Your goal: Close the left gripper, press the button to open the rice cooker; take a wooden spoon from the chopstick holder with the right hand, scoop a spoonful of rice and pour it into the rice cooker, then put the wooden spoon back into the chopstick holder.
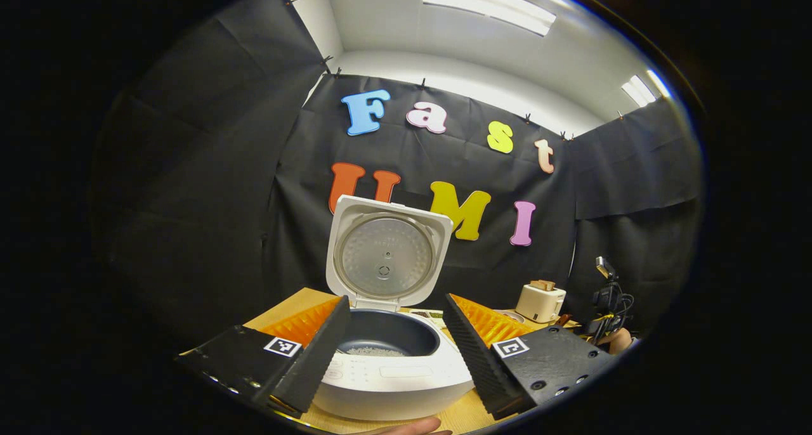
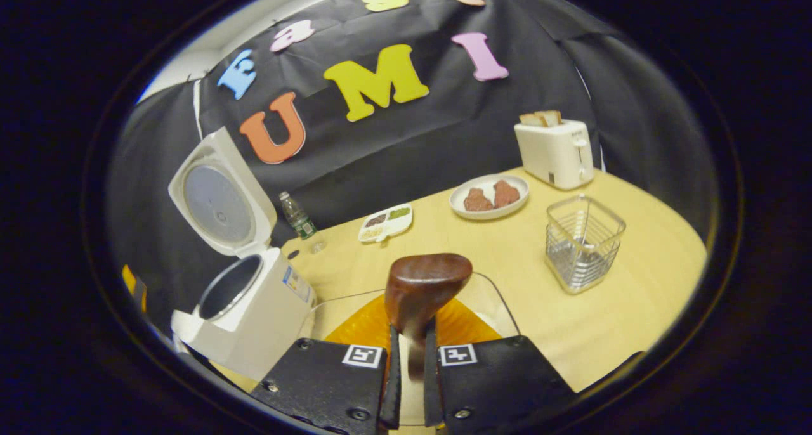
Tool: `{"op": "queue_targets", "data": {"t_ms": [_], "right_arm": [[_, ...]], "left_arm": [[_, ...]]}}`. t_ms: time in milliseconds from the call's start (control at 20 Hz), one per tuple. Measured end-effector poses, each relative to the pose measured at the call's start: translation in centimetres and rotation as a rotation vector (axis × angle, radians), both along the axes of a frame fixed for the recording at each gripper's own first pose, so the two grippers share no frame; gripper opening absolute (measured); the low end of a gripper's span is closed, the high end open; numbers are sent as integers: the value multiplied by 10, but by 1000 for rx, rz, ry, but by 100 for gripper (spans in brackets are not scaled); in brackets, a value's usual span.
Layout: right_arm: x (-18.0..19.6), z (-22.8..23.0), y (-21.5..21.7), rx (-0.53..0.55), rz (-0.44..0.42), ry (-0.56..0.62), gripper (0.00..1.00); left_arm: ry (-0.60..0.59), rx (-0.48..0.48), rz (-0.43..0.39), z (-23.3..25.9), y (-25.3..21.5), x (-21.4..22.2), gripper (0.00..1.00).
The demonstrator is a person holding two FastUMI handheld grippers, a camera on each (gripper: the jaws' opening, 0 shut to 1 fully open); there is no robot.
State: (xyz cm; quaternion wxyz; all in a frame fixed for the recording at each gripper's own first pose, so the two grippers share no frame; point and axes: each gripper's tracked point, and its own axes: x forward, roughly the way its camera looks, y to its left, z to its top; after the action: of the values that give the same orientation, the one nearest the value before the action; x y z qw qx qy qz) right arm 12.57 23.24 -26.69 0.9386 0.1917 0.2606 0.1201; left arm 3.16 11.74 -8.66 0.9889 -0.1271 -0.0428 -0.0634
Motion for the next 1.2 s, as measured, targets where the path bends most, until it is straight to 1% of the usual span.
{"op": "queue_targets", "data": {"t_ms": [100, 200, 300, 450, 600, 650, 700, 800, 900, 1100, 1200], "right_arm": [[0, -3, -1, 107, 8, 61, 20], [2, -4, -9, 171, 5, 95, 19], [2, -3, -9, 269, 8, 124, 20], [1, 3, -7, 461, 21, 175, 19], [0, 14, -9, 659, 31, 216, 19], [1, 18, -10, 719, 42, 220, 14], [1, 23, -13, 776, 52, 220, 19], [0, 33, -13, 898, 86, 242, 19], [-8, 43, -8, 1002, 141, 277, 19], [-17, 76, -1, 1138, 218, 262, 19], [-18, 93, 3, 1210, 232, 267, 18]], "left_arm": [[-5, -2, 11, 1, 1, -6, 94], [-4, 4, 38, 1, 4, -13, 94], [1, 12, 66, 3, 7, -21, 94], [9, 35, 86, 10, 7, -26, 94], [11, 88, 98, 16, 3, -25, 94], [10, 102, 99, 17, 1, -24, 94], [5, 118, 96, 18, -3, -24, 94], [-1, 139, 89, 18, -13, -21, 94], [7, 152, 92, 16, -19, -17, 94], [7, 154, 83, 18, -25, -18, 94], [2, 154, 79, 19, -24, -21, 94]]}}
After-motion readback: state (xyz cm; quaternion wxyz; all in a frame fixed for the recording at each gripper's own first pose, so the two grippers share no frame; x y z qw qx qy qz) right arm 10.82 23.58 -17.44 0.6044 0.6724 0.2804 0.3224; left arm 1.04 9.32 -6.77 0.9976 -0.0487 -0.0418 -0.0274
